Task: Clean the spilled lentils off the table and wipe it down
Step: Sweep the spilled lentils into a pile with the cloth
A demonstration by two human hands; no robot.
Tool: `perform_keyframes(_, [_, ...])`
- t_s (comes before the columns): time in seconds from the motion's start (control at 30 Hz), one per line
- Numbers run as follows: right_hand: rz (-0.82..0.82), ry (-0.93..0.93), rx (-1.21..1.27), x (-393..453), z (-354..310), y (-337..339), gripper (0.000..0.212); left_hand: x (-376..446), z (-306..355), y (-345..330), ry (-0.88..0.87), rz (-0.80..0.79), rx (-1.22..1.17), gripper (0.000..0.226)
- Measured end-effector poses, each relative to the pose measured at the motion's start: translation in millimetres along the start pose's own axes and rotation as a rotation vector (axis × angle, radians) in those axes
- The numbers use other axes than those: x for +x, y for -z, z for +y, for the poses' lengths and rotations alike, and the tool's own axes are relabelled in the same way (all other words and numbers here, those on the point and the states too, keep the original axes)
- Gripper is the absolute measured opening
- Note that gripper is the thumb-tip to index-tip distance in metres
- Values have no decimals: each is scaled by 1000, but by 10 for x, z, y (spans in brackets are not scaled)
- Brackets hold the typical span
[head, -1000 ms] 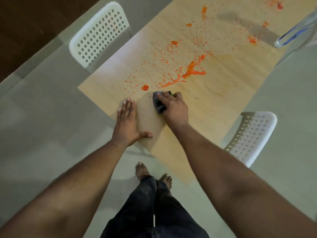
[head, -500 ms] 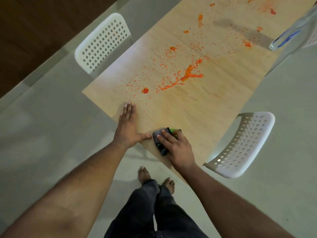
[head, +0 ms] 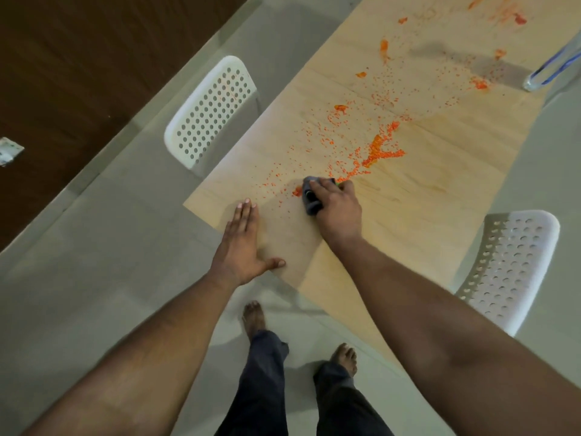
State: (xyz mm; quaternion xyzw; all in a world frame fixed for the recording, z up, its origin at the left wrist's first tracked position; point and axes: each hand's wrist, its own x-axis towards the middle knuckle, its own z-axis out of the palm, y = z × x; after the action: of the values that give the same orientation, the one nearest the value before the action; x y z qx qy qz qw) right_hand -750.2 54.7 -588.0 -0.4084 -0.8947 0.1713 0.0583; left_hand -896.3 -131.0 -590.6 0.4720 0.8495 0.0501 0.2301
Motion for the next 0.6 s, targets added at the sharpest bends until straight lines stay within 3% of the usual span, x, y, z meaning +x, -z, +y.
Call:
perform_keyframes(0.1, [80,-42,59,-226,-178,-100,62,150,-291,154,-1,-17,38,151])
perform_keyframes(0.3, [37,195,-49,-1087,-773,-603,60,476,-757,464,-49,-60,71,162])
perform_keyframes(0.43, [32,90,-87,-709,-913,-705,54,648,-857,521,-104,-110,62,169])
perform_keyframes(0.6, [76,-185,-69,-2,-894,-442,56,712,-898,532,-165,-119,36,170])
